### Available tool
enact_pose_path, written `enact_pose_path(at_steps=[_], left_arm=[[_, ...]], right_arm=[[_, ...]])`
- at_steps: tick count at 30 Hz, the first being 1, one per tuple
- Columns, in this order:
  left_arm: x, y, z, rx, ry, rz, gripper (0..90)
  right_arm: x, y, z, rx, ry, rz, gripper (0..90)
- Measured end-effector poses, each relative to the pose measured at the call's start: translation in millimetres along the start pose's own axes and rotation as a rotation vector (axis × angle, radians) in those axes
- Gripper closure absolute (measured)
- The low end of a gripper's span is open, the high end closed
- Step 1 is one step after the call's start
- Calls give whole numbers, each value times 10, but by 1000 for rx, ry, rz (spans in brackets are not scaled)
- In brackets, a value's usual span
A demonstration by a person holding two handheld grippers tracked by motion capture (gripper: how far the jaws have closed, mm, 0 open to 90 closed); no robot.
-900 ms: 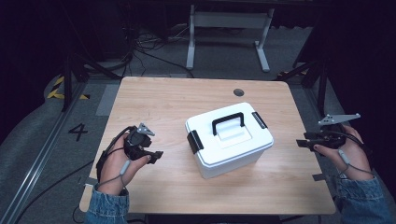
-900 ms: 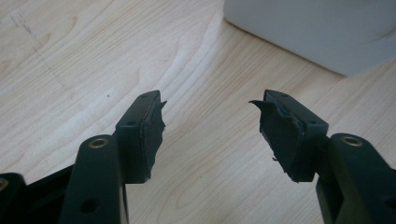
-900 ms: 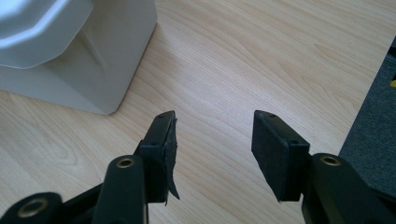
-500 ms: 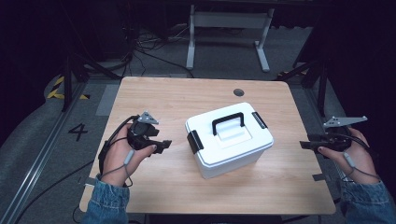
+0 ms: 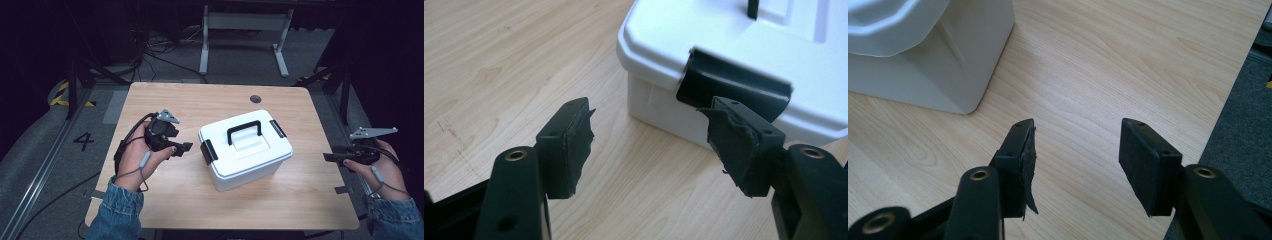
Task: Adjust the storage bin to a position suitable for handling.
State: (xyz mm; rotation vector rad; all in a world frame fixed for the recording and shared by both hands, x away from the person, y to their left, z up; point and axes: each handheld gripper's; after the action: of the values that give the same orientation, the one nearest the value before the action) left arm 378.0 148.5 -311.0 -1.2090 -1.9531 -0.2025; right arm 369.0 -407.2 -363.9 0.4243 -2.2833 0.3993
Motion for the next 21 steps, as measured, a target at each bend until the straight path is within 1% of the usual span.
enact_pose_path(at_steps=[1,2,3,4,6,7,8,9,11,14,18,19,20,21], left_arm=[[12,-14,-21,-2,-20,-1,352],[12,-14,-21,-2,-20,-1,353],[17,-23,-37,-11,-42,4,353],[22,-48,-63,-33,-74,22,354],[7,-73,-93,-33,-110,70,357],[7,-73,-93,-33,-110,70,362],[-11,-103,-130,-44,-120,82,361],[-11,-103,-130,-44,-120,82,361],[-33,-121,-173,-57,-118,80,362],[-85,-141,-266,-74,-120,87,365],[-157,-154,-351,-92,-112,99,364],[-183,-156,-378,-103,-109,99,364],[-202,-160,-393,-103,-110,104,363],[-216,-160,-416,-114,-104,103,364]], right_arm=[[1,2,1,-4,2,-1,495],[1,2,1,-4,2,-1,495],[-4,-2,0,-3,-3,-2,493],[-4,0,-1,-6,-2,-1,493],[-10,0,-4,-1,-7,-2,492],[-10,0,-4,-1,-7,-2,492],[-12,13,-4,-3,-6,-5,492],[-12,13,-4,-3,-6,-5,492],[-13,23,-2,-1,-6,-4,491],[-9,39,5,-5,-1,-7,491],[-3,53,10,-1,-4,-8,491],[-3,55,12,-2,-4,-8,491],[-4,59,16,-4,0,-7,491],[-6,61,19,-4,0,-7,491]])
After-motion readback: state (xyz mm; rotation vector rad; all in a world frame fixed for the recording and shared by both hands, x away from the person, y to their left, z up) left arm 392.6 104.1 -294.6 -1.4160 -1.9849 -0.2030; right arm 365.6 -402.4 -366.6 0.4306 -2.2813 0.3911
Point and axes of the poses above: each handheld gripper's, and its own axes: x roughly backward along the jaws, z roughly out of its underside, y roughly to its left, and after that the axes turned 15 degrees about z, right-handed
